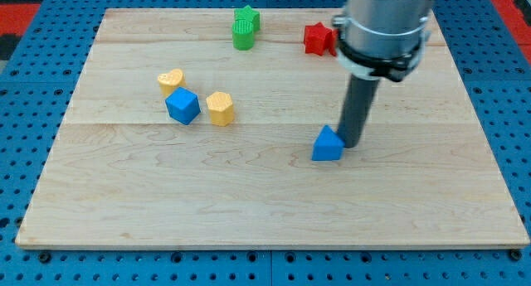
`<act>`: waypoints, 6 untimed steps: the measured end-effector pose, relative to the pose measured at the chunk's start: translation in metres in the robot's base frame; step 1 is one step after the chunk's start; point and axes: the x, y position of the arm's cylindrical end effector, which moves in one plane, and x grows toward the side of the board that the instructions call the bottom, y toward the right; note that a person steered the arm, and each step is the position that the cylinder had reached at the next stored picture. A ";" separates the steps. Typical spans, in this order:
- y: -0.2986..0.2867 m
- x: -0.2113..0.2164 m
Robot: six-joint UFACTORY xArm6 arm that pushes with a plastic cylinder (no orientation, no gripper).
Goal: Put the blue triangle vertically below the yellow hexagon
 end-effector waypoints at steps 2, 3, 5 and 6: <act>-0.083 0.019; -0.044 0.041; -0.160 0.070; -0.170 0.099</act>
